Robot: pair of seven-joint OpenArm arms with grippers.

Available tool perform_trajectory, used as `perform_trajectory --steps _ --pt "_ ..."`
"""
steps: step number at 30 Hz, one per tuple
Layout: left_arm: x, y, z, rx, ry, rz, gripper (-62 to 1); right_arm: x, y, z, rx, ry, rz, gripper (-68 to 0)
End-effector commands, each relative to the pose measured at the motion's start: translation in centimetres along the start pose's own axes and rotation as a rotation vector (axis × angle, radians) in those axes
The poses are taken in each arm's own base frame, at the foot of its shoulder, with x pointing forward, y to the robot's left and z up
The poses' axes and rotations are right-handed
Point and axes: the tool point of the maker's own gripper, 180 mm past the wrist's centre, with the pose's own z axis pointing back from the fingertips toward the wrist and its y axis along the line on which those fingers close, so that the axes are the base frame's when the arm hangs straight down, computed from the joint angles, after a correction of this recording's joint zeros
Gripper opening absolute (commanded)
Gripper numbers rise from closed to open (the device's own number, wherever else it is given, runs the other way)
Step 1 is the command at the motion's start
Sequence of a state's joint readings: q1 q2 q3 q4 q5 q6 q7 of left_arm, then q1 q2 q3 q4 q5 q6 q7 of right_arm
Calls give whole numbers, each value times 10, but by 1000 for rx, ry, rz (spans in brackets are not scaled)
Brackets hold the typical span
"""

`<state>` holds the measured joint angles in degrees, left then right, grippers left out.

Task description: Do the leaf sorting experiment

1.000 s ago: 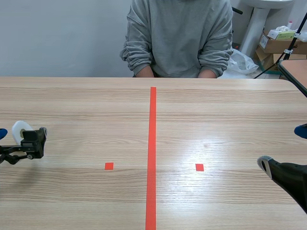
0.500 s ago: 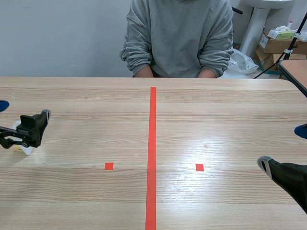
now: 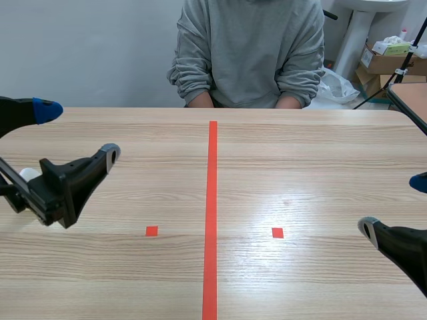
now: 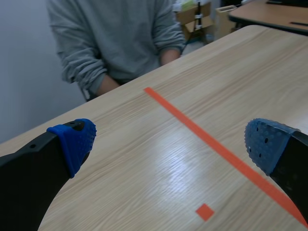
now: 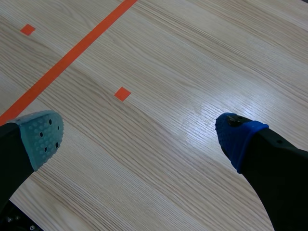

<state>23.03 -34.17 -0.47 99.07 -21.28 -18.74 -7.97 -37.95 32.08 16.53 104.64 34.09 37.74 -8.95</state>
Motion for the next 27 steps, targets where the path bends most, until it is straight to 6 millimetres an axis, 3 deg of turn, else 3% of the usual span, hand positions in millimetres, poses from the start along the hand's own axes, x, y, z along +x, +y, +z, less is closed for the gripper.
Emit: perform_trajectory --steps 1,6,17,27 --pt "2 -5 3 -27 -8 8 14 10 -4 0 -4 -33 11 4" --pt "-6 -30 12 -122 49 25 14 10 -4 0 -4 -32 11 4" --pt "-49 -51 41 -187 243 48 14 10 -4 0 -5 -32 11 4" --pt "-58 -49 47 -147 277 69 14 9 -4 0 -4 -29 12 4"
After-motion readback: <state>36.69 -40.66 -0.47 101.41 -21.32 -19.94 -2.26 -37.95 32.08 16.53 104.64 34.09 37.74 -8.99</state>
